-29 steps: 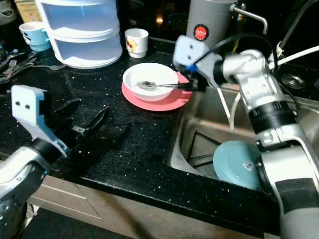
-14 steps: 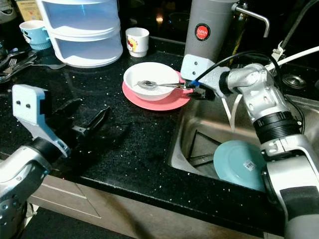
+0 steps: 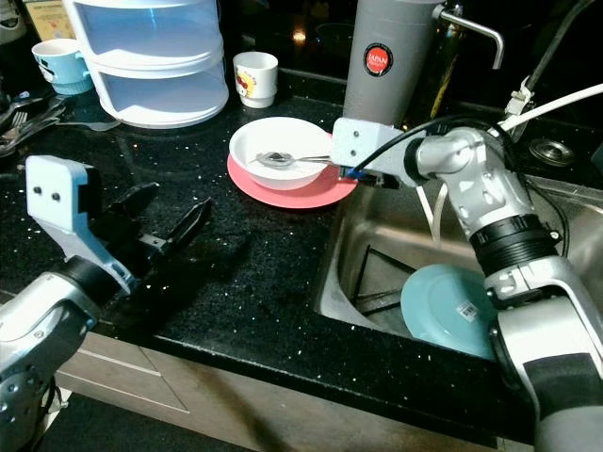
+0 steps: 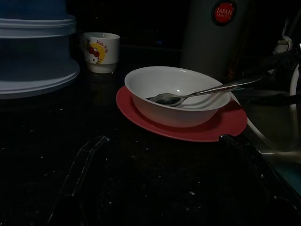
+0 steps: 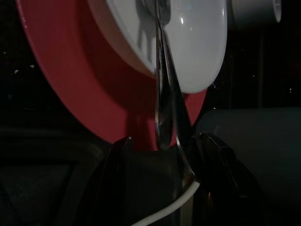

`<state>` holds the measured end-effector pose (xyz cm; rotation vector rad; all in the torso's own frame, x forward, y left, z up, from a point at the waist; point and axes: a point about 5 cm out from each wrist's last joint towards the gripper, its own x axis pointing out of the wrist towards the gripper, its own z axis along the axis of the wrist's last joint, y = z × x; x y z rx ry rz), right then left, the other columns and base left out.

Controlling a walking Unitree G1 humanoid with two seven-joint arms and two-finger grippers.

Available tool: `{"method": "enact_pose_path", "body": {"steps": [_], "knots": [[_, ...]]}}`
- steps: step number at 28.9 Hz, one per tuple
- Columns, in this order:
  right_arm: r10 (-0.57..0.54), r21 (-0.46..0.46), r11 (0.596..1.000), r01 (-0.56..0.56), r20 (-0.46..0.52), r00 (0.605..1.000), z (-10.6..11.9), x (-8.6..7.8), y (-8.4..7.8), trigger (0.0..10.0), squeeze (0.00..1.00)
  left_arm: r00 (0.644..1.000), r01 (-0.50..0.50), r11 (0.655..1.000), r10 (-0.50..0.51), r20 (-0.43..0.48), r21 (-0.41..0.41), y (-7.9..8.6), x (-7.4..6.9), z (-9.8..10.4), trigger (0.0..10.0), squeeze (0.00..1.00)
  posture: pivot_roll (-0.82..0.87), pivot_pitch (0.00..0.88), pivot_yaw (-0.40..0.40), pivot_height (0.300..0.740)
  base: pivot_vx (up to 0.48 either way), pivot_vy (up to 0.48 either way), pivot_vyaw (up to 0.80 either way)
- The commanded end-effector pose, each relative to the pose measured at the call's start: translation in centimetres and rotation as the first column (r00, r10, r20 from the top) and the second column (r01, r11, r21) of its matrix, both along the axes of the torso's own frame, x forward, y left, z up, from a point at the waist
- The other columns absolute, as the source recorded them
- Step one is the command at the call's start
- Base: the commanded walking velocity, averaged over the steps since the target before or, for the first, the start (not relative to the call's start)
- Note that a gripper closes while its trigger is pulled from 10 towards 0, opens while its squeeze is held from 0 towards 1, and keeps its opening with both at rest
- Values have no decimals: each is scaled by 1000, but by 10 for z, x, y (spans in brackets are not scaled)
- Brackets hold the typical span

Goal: Kitchen organization

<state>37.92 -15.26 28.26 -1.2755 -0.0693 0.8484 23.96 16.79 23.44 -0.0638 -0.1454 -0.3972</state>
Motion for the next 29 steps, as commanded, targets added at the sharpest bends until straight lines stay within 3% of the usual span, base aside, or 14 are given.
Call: {"method": "enact_pose_path", "body": {"steps": [1,2,21,29], "knots": [[24,-10,1000,-24,25,999,0,-2,3,2824,0,1000,4,1000,-4,-7,11,0,0,-1,10000,0,89,47,-58,740,0,0,0],[29,-8,1000,-29,29,999,0,-2,5,0,0,1000,5,1000,-5,-7,11,-1,0,-1,10000,0,89,47,-58,740,0,0,0],[41,40,998,-46,105,994,8,1,9,0,0,1000,14,1000,-14,0,9,-3,1,-1,10000,0,89,32,-52,740,0,0,0],[41,281,957,-79,141,989,23,-1,18,0,0,1000,2,1000,-2,28,10,0,4,6,10000,0,97,18,-48,740,0,0,0]]}}
